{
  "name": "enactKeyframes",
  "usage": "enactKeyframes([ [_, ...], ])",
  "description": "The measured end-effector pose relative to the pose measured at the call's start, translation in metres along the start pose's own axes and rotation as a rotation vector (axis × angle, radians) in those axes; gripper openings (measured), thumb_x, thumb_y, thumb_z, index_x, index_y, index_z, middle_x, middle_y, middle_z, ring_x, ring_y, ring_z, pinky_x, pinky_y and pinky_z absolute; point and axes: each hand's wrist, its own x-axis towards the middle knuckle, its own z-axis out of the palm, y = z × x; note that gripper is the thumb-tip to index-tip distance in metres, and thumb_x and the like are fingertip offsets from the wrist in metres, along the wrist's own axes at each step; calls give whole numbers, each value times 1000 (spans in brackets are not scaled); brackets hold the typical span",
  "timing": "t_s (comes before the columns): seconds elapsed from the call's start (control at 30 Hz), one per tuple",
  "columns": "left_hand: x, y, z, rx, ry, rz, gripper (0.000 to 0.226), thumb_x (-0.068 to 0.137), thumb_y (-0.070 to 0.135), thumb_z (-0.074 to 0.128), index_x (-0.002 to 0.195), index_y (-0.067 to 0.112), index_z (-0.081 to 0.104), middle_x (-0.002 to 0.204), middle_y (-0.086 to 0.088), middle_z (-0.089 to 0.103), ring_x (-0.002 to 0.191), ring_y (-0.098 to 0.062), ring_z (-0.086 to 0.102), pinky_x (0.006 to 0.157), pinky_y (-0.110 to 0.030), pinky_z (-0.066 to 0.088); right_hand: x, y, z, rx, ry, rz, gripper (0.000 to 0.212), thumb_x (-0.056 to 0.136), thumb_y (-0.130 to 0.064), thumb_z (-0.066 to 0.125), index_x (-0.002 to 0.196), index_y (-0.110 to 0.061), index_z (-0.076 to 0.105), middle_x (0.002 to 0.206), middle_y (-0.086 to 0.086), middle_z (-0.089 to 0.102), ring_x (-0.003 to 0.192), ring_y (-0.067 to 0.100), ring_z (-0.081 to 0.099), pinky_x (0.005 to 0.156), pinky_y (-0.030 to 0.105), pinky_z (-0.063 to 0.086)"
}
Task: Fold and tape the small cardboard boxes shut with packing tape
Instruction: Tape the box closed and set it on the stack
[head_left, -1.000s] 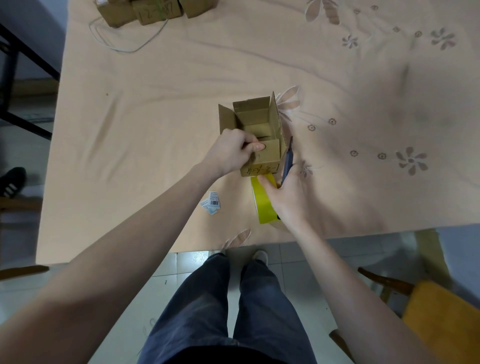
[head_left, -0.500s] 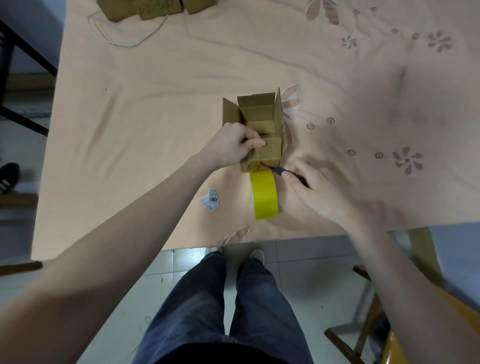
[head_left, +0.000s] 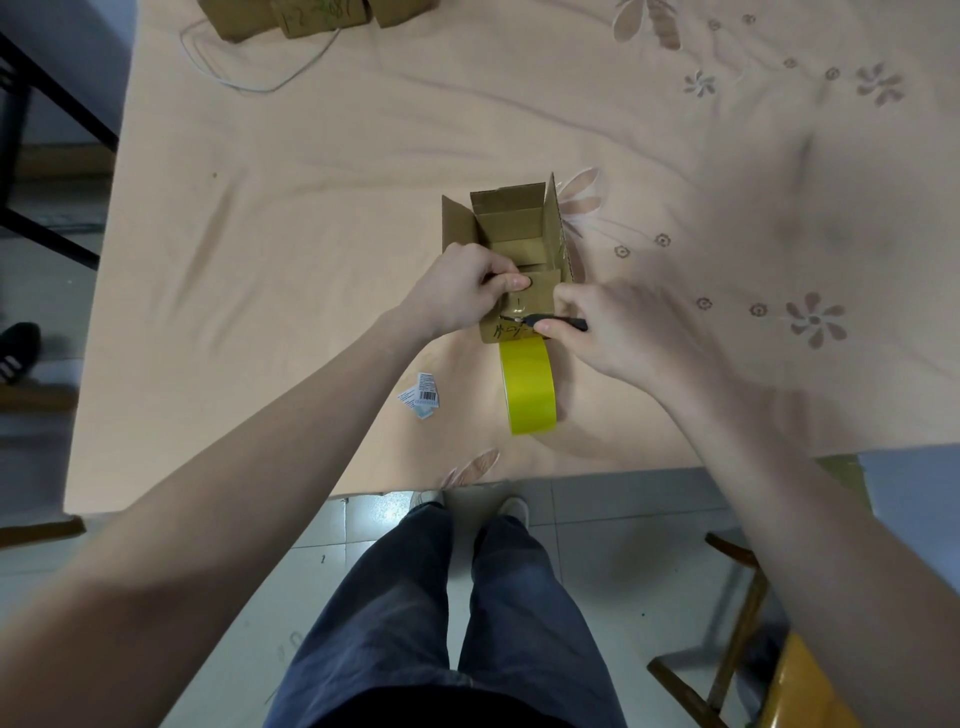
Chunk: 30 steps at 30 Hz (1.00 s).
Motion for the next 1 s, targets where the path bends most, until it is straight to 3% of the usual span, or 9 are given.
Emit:
enactKeyframes([
  [0.17,-1,2,1,4,-6,-11,29,95,26,56,71,13,65,57,-2,49,58,-20,39,57,-29,28,4,0,-1,7,18,-18,35,87,-50,59,75,-18,53,66,-1,53,65,23,47,46,25,22],
  [0.27,-1,2,1,4,-1,-17,33,95,26,56,62,23,53,51,7,40,53,-14,36,54,-28,26,6,1,-3,27,5,-24,34,87,-49,60,75,-18,53,69,0,54,67,23,48,48,28,24],
  [0.47,-2,5,3,15,10,1,27,95,25,55,70,19,60,52,13,43,51,-10,40,49,-15,26,5,-5,-2,19,10,-10,37,84,-57,58,76,-21,52,73,-1,53,72,23,52,55,29,33],
  [0.63,0,2,3,35,-2,-5,30,95,27,55,69,13,62,57,-3,49,57,-20,40,55,-29,28,5,1,-2,5,13,-5,36,85,-52,60,76,-18,53,72,1,57,71,25,53,52,29,28],
  [0.73,0,0,1,51,-1,1,28,95,26,54,70,17,61,60,-3,51,61,-22,43,57,-29,29,3,9,-4,-2,25,23,35,85,-50,61,74,-18,52,73,1,59,73,27,54,56,30,31],
  [1.0,0,-8,-1,57,22,-30,28,95,27,54,84,7,70,68,-10,59,67,-27,49,60,-31,35,-11,36,-12,-53,17,133,34,85,-53,58,68,-25,48,73,-3,53,72,23,45,61,30,28],
])
